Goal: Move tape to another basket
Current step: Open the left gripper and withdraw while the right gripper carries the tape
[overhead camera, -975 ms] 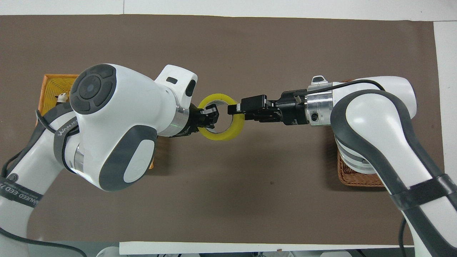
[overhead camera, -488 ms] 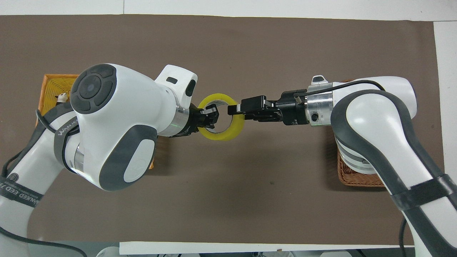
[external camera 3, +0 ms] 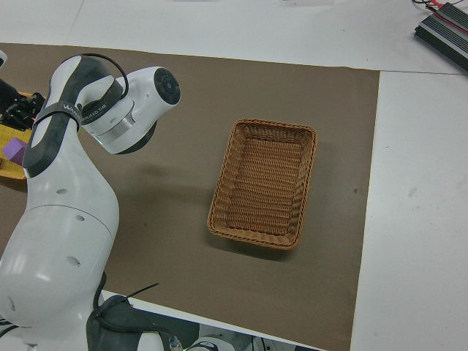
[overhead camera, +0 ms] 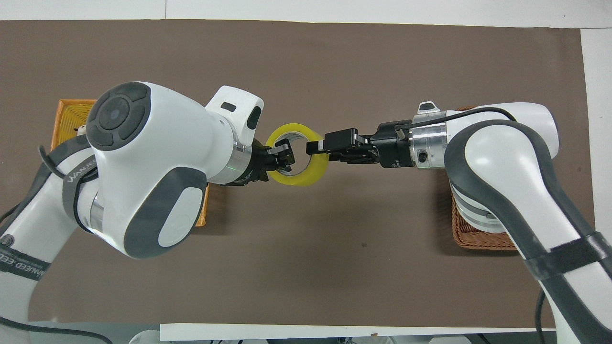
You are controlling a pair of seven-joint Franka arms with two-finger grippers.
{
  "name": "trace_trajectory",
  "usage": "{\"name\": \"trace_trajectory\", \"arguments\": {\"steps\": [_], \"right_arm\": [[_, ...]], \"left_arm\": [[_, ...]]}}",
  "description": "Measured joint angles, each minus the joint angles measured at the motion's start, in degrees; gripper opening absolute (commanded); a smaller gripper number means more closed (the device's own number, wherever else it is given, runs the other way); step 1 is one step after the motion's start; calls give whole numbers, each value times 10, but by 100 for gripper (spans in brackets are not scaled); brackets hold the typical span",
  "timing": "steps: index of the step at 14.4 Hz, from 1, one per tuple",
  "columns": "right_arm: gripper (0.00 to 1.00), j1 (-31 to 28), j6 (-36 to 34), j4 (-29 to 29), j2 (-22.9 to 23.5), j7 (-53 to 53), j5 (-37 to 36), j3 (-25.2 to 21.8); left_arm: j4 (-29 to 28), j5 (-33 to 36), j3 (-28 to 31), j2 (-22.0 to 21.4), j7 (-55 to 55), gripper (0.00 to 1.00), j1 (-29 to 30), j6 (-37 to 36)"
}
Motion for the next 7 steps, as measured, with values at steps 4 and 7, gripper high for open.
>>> {"name": "trace_trajectory", "arguments": {"steps": [4, 7], "right_arm": [[0, -71, -63, 1, -6, -9, -31, -3], [0, -172, -160, 1, -7, -47, -74, -7]], "left_arm": [[15, 36, 11, -23, 0, 100, 37, -31], [14, 45, 15, -23, 31, 100, 117, -45]]}}
